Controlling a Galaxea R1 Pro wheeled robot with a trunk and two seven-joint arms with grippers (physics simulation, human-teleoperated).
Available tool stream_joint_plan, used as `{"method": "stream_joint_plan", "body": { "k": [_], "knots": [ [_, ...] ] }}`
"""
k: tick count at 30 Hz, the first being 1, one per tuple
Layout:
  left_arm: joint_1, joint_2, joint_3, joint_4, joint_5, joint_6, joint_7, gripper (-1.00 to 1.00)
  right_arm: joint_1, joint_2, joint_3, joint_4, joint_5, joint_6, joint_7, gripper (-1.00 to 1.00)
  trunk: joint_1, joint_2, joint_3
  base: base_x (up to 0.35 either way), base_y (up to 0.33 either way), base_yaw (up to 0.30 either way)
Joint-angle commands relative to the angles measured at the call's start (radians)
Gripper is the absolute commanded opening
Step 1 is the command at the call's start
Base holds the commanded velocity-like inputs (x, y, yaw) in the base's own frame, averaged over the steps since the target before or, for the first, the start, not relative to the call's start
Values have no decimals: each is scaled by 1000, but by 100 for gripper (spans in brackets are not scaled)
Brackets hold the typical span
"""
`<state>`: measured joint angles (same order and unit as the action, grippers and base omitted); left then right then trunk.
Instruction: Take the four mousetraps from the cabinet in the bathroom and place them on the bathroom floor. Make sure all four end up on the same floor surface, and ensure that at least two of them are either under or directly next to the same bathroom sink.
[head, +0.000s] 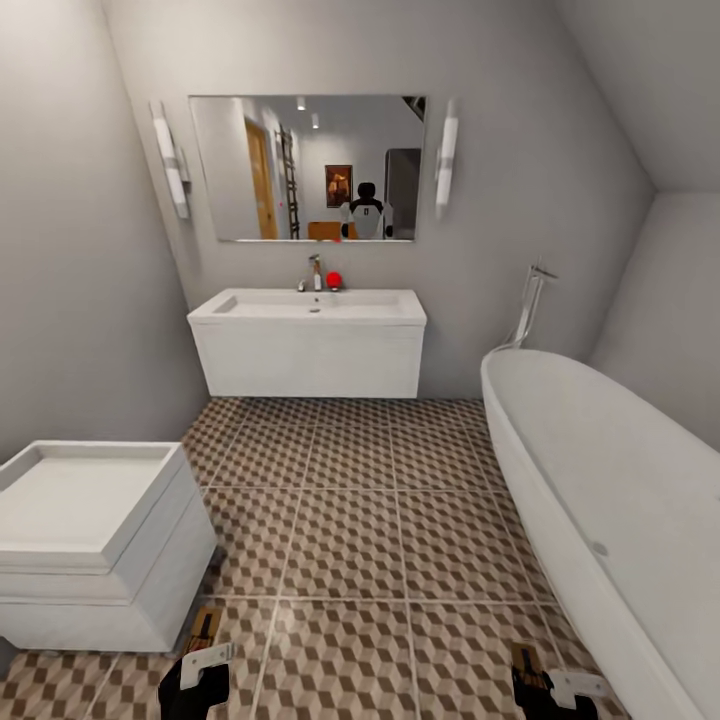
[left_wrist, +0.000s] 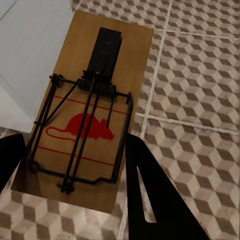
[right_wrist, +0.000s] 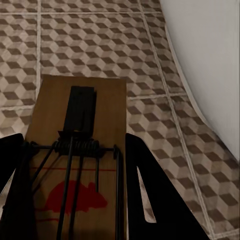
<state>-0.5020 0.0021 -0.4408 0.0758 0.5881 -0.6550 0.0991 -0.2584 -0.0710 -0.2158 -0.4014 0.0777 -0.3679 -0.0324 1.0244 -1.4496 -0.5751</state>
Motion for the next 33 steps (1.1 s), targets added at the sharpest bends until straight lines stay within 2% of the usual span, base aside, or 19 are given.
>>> {"method": "stream_joint_plan", "body": {
  "k": [1, 33],
  "knots": [
    [-1, -1, -7, 2, -5, -3, 9, -100, -1, 0, -4, 1, 5, -3, 0, -100, 1, 0, -1, 342, 0, 0],
    [-1, -1, -7, 2, -5, 8, 8, -100, -1, -1, -4, 3, 10, -28, 0, -100, 1, 0, -1, 342, 0, 0]
  ]
}}
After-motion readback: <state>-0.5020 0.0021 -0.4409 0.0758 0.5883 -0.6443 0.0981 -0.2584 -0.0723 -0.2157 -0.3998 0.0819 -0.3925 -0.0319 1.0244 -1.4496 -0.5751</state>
